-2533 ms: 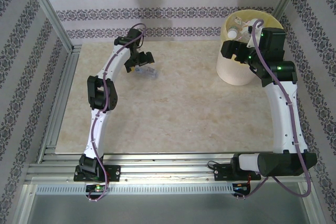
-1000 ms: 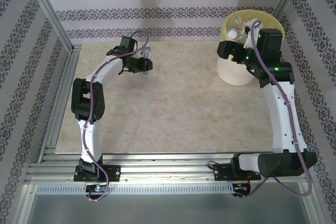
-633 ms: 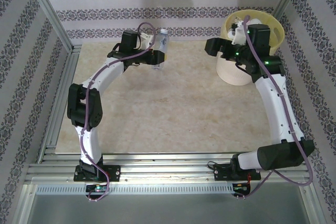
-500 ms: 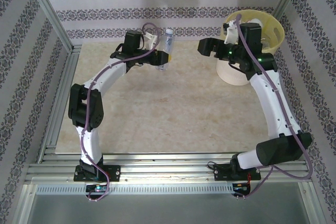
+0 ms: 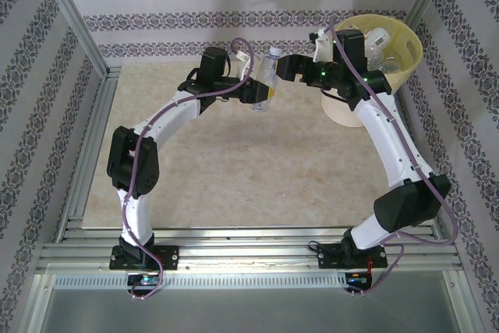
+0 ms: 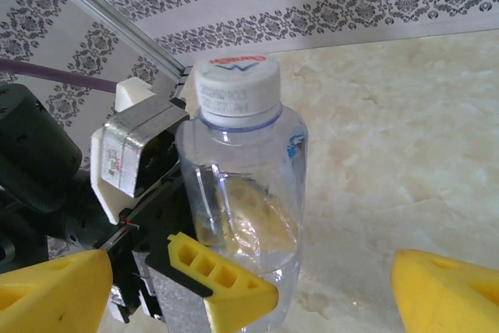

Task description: Throw the plastic bottles in the bin

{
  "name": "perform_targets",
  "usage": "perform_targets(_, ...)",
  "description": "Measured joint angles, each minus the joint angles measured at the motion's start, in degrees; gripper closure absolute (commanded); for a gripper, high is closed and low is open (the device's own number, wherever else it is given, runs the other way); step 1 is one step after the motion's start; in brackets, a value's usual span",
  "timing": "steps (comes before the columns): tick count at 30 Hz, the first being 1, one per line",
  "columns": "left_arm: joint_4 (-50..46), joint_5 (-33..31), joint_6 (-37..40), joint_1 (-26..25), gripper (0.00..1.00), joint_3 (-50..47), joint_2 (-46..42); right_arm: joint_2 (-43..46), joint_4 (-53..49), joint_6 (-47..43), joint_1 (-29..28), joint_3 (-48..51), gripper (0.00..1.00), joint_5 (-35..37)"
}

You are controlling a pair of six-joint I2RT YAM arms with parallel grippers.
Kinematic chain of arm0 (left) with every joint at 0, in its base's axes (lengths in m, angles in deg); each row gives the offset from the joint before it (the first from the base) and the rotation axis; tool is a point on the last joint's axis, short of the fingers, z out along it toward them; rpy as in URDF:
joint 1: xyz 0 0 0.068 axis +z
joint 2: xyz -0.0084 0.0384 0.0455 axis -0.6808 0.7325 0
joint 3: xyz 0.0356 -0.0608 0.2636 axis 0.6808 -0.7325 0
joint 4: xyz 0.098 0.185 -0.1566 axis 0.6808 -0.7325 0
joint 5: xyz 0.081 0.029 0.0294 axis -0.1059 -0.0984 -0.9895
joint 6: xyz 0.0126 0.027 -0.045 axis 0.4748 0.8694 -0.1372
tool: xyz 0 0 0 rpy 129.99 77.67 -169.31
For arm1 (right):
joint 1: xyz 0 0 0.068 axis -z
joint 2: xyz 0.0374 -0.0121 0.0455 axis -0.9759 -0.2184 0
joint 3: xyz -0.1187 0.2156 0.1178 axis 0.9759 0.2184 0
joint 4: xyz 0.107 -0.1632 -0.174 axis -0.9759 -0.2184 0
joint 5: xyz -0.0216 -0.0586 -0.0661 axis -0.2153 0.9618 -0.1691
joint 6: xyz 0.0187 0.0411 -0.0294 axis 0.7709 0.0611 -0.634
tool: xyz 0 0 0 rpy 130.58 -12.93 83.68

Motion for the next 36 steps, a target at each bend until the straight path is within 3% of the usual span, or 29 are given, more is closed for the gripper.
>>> perform_targets(15,2.89,3.10,-2.69,-2.80,0.60,0.02,-0.26,-3.45,0.02,-0.22,-1.36,-0.96,0.16,-0.63)
perform_targets(28,3.02,3.21,-3.74,-3.48,0.59,-0.02,-0.63,-4.28,0.76,-0.59,-1.46,-1.16,0.41,-2.29)
perform_targets(31,3.15,3.04,-3.72,-3.52,0.49,-0.02,-0.72,-4.28,0.76,-0.85,-1.46,-1.27,0.47,-2.36)
perform_targets(36,4.00,2.60,-3.02,-3.54,0.00,-0.92,-1.46,-4.28,0.74,-0.98,-1.46,-1.64,0.51,-1.97)
